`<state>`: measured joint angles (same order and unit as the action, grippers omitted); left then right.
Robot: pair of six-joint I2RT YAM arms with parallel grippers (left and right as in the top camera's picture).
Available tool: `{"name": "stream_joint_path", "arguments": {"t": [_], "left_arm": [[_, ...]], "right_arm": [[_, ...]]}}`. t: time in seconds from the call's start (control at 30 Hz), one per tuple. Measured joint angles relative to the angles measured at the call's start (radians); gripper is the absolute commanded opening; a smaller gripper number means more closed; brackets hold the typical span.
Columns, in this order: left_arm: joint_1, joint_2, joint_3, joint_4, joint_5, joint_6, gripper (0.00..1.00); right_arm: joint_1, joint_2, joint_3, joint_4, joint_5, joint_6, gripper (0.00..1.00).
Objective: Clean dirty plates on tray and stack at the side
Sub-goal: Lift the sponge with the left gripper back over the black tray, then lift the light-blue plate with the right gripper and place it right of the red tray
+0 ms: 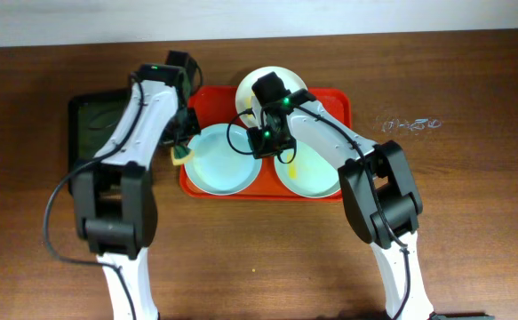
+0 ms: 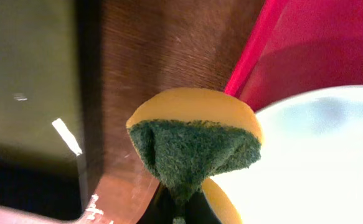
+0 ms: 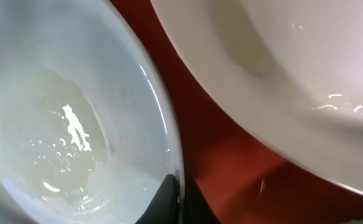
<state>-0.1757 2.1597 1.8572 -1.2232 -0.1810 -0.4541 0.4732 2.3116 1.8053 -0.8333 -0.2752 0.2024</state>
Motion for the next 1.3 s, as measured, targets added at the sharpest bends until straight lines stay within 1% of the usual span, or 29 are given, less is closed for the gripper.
{"name": "stream_joint_path", "arguments": {"t": [0.1, 0.17, 0.27, 0.33, 0.37, 0.43, 0.5, 0.57, 0.67, 0.73, 0.8, 0.93, 1.03, 1.13, 1.3], "left_arm": [[0.022, -0.097, 0.005, 0.008, -0.003, -0.011, 0.0], [0.066, -0.149, 0.019, 0.008, -0.012, -0.012, 0.0], [0.158, -0.156, 0.021, -0.013, -0.015, -0.013, 0.0], [0.226, -0.155, 0.021, -0.03, -0.014, -0.015, 0.0], [0.282, -0.155, 0.021, -0.051, -0.009, -0.015, 0.0], [0.346, -0.155, 0.021, -0.072, 0.014, -0.015, 0.0], [0.401, -0.155, 0.021, -0.075, 0.046, -0.015, 0.0], [0.449, -0.155, 0.021, -0.076, 0.073, -0.015, 0.0], [0.476, -0.155, 0.021, -0.076, 0.089, -0.015, 0.0], [0.477, -0.155, 0.021, -0.076, 0.097, -0.015, 0.0], [0.476, -0.155, 0.021, -0.075, 0.103, -0.015, 0.0], [0.476, -0.155, 0.021, -0.075, 0.118, -0.015, 0.0], [0.476, -0.155, 0.021, -0.075, 0.126, -0.015, 0.0], [0.476, -0.155, 0.021, -0.075, 0.127, -0.015, 0.0], [0.476, -0.155, 0.021, -0.074, 0.13, -0.015, 0.0]], "right_arm": [[0.002, 0.0, 0.006, -0.016, 0.002, -0.01, 0.04], [0.005, -0.003, 0.006, -0.021, 0.009, -0.024, 0.04], [0.026, -0.033, 0.006, -0.029, 0.062, -0.029, 0.04], [0.053, -0.066, 0.006, -0.03, 0.13, -0.031, 0.04], [0.094, -0.106, 0.006, -0.031, 0.222, -0.037, 0.04], [0.149, -0.151, 0.007, -0.037, 0.362, -0.045, 0.04], [0.225, -0.196, 0.008, -0.046, 0.567, -0.058, 0.04], [0.304, -0.231, 0.008, -0.05, 0.77, -0.104, 0.04], [0.401, -0.252, 0.009, -0.019, 1.091, -0.198, 0.04], [0.454, -0.252, 0.009, 0.031, 1.291, -0.292, 0.04], [0.49, -0.253, 0.009, 0.077, 1.428, -0.377, 0.04], [0.526, -0.253, 0.009, 0.133, 1.545, -0.536, 0.04], [0.533, -0.253, 0.009, 0.178, 1.62, -0.623, 0.04], [0.533, -0.253, 0.009, 0.19, 1.662, -0.652, 0.04], [0.533, -0.253, 0.009, 0.191, 1.682, -0.658, 0.04]]}}
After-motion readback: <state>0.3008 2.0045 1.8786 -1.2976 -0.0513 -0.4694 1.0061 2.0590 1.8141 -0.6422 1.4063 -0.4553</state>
